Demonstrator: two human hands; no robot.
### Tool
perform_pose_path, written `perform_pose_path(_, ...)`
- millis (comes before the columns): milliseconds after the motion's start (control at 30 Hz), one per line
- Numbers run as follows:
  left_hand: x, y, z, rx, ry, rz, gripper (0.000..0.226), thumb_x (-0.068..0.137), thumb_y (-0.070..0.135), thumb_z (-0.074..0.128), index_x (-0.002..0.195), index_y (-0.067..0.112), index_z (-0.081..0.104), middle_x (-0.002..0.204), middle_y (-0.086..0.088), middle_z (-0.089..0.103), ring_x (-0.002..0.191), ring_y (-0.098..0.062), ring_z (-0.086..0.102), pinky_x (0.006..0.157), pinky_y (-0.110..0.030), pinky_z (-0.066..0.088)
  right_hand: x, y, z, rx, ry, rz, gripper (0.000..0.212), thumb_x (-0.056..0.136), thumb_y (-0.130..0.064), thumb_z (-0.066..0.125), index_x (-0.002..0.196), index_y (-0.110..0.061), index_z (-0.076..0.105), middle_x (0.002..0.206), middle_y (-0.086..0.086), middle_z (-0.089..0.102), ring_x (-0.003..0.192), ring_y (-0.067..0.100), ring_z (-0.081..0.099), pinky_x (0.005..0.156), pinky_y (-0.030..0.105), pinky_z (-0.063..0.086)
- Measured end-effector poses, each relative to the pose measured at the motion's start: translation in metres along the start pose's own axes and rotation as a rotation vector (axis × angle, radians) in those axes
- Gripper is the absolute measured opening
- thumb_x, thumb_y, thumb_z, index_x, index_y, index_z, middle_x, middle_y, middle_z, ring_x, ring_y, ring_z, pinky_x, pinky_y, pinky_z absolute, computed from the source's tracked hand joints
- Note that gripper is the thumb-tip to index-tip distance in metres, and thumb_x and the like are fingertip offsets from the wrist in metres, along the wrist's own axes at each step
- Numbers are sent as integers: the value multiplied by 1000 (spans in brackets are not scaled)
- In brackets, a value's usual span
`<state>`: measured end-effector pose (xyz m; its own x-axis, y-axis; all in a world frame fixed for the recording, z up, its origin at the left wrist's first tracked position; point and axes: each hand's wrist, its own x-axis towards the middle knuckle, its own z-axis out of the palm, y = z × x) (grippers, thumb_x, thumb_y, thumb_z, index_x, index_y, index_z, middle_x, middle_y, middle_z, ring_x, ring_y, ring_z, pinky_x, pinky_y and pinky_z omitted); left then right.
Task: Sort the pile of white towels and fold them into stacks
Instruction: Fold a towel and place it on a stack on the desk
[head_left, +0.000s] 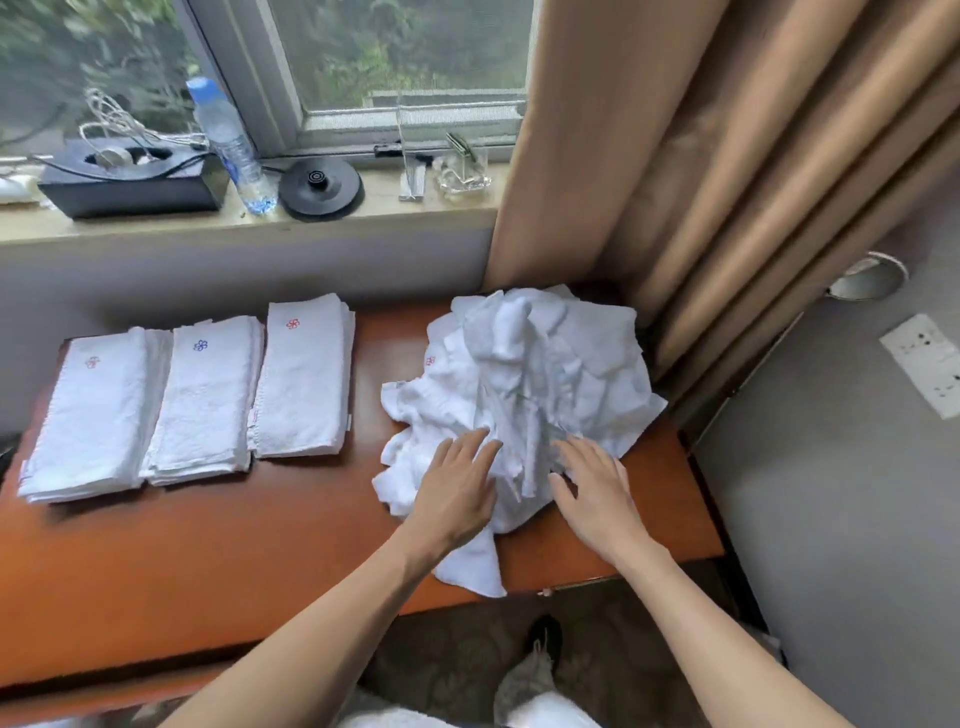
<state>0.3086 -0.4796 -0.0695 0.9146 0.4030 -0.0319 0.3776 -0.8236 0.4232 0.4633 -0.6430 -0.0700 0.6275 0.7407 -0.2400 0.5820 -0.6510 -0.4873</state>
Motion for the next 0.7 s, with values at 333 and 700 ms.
perform_pose_path(333, 43, 76, 29, -7, -31, -37, 53, 99, 21, 53, 151, 13, 43, 159, -5, 39, 146, -24, 36, 124, -39, 21, 41, 79, -52, 1, -58, -48, 44, 106, -28, 49, 150, -22, 47, 157, -5, 41, 149, 16, 29, 118, 35, 20)
perform_pose_path(700, 144, 74, 50, -34, -62, 12, 50, 98, 18, 53, 147, 9, 49, 160, -11, 39, 149, -30, 34, 124, -39, 20, 111, 100, -76, -14, -143, 55, 54, 104, -23, 50, 156, -20, 38, 163, -2, 34, 149, 22, 29, 123, 40, 22)
